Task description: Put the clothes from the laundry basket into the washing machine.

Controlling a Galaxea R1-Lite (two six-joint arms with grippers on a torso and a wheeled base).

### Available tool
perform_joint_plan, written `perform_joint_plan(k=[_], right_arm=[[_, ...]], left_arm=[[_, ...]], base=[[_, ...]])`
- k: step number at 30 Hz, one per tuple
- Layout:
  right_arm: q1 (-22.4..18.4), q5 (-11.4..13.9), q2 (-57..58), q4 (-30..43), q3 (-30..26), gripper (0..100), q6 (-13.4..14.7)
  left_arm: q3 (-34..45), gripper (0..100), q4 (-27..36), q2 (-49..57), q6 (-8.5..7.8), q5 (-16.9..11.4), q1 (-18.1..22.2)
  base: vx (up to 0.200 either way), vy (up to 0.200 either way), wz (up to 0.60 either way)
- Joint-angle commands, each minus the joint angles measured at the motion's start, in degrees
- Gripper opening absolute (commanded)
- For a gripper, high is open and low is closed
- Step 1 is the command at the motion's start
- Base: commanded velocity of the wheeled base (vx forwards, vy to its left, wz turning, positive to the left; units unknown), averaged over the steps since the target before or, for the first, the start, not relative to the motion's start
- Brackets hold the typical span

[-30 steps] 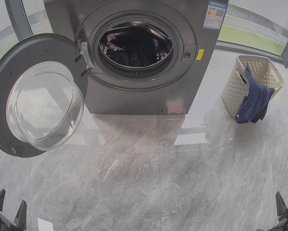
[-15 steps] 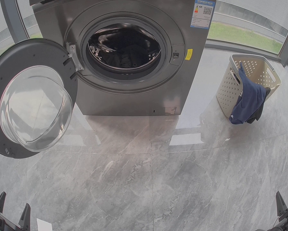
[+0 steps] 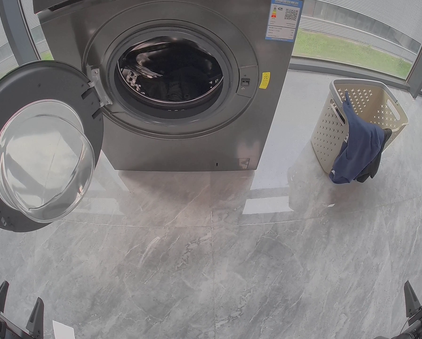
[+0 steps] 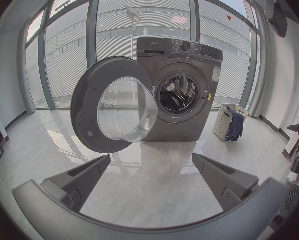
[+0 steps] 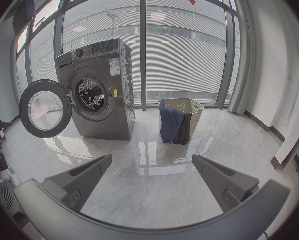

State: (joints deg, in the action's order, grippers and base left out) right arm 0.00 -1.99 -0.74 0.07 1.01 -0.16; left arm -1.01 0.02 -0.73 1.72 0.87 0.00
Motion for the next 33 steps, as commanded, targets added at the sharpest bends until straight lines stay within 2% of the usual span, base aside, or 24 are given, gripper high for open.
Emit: perform_joint_plan(k=[1, 4, 13, 22, 25, 33], right_arm=[[0.00, 0.05, 0.30, 0.01, -0.92, 100, -0.02], [0.00, 0.05, 0.30, 0.01, -0.92, 100, -0.02], [0.00, 0.05, 0.30, 0.01, -0.92, 100, -0.02], [0.00, 0.05, 0.30, 0.01, -0.92, 100, -0.02], [0.00, -0.03, 0.30, 0.01, -0.92, 100, -0.02], [0.00, 0.05, 0.30, 0.01, -0.92, 100, -0.02]], left_arm=[[0.92, 100, -0.02, 0.20, -0.05, 0.01, 0.00], [0.92, 100, -0.02, 0.20, -0.14, 0.01, 0.00], [0.92, 100, -0.02, 0.20, -0.31, 0.01, 0.00], [0.92, 100, -0.02, 0.20, -0.31, 0.01, 0.00], [1.01, 100, -0.02, 0.20, -0.31, 0.01, 0.00], [1.01, 100, -0.02, 0.20, 0.30, 0.19, 0.00]], base=[[0.000, -0.200, 0.00], [0.000, -0.200, 0.00], [0.000, 0.000, 0.00], [0.200, 0.000, 0.00], [0.000, 0.000, 0.00], [0.000, -0.200, 0.00]])
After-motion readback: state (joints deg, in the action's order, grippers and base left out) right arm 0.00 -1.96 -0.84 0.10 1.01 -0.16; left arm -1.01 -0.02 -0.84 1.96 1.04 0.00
